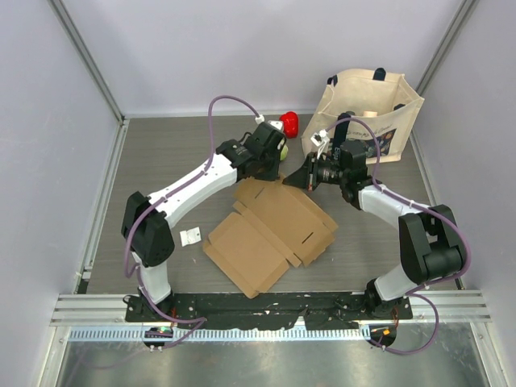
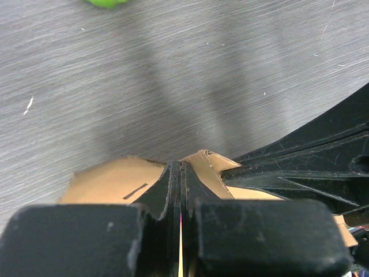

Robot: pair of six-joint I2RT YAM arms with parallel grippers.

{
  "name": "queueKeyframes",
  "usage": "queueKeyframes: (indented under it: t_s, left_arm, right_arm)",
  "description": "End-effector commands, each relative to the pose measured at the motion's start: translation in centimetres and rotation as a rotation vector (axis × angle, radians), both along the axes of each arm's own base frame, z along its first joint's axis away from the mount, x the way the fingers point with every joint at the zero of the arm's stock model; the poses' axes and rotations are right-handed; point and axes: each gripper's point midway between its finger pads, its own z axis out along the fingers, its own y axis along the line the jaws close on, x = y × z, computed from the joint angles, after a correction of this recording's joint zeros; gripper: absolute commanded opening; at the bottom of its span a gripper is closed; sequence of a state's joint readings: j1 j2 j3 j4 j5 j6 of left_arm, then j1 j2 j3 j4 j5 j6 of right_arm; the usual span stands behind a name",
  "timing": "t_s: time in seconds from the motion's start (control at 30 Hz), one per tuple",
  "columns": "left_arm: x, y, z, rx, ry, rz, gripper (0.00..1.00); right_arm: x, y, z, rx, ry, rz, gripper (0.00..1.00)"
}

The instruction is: Fold the paper box

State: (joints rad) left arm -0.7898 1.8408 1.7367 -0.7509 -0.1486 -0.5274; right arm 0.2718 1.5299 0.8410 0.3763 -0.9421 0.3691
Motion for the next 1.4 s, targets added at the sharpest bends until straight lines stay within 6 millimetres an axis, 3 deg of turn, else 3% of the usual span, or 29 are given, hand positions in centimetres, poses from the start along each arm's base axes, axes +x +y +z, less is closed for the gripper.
queueKeyframes:
  t_s: [0.0,0.2,0.27,0.3,0.33,0.37,0.4,0.43,0.47,0.5,0.57,0.6,0.67,0.73,0.8,0.83,0.9,1.17,1.37]
  left_arm:
    - [-0.5,-2.8,1.3,-0.144,-0.002,-0.031,0.00]
    - [-0.4,-3.6,2.9,-0.209,-0.018,-0.012,0.00]
    - [-1.1,-2.7,4.8,-0.220,-0.050,0.009,0.01]
    - [-1.7,-1.7,4.5,-0.202,-0.041,0.018,0.05]
    - [-2.2,-0.3,6.5,-0.221,-0.084,0.044,0.09]
    - [-2.8,0.7,7.1,-0.223,-0.103,0.059,0.15]
    - [-3.6,2.1,5.8,-0.197,-0.090,0.074,0.29]
    - [-4.2,3.1,5.8,-0.195,-0.099,0.090,0.36]
    - [-5.3,4.9,7.8,-0.225,-0.146,0.107,0.41]
    - [-6.4,6.5,5.6,-0.176,-0.115,0.123,0.47]
    - [-7.6,10.1,6.5,-0.181,-0.162,0.200,0.49]
    - [-8.4,11.7,4.8,-0.146,-0.146,0.226,0.47]
    - [-8.2,13.9,4.4,-0.155,-0.162,0.287,0.42]
    - [-7.6,15.7,4.0,-0.204,-0.158,0.361,0.22]
    - [-7.0,15.8,3.2,-0.264,-0.116,0.405,0.10]
    - [-6.1,16.7,2.7,-0.273,-0.103,0.454,0.07]
    - [-4.9,16.5,1.3,-0.339,-0.038,0.478,0.01]
    - [-2.0,14.0,-1.4,-0.408,0.049,0.468,0.00]
    - [-2.0,13.2,-2.4,-0.451,0.066,0.456,0.00]
  right_arm:
    - [-0.1,0.7,4.9,0.086,-0.152,0.033,0.01]
    - [-0.5,0.9,5.1,0.118,-0.148,0.045,0.01]
    - [-0.5,0.8,4.9,0.119,-0.132,0.038,0.01]
    - [-0.2,0.8,4.8,0.115,-0.130,0.026,0.01]
    - [-0.1,0.8,4.6,0.112,-0.129,0.023,0.01]
    - [-0.1,0.8,4.7,0.112,-0.129,0.020,0.01]
    - [-0.1,0.8,4.6,0.113,-0.127,0.020,0.01]
    - [0.0,0.8,4.6,0.115,-0.120,0.021,0.01]
    - [0.1,0.8,4.8,0.119,-0.126,0.020,0.01]
    - [-0.1,0.9,4.8,0.122,-0.124,0.031,0.01]
    - [-0.2,0.9,4.9,0.121,-0.126,0.037,0.01]
    - [-0.2,0.9,5.0,0.120,-0.129,0.036,0.01]
    - [-0.4,0.9,5.3,0.124,-0.137,0.047,0.01]
    - [-0.4,0.9,5.3,0.125,-0.136,0.047,0.01]
    - [-0.4,0.9,5.2,0.126,-0.133,0.047,0.01]
    - [-0.4,0.9,5.2,0.126,-0.134,0.047,0.01]
    - [-0.4,0.9,5.3,0.125,-0.136,0.047,0.01]
    - [-0.6,0.9,5.3,0.129,-0.136,0.050,0.01]
    - [-0.6,0.9,5.4,0.133,-0.136,0.046,0.01]
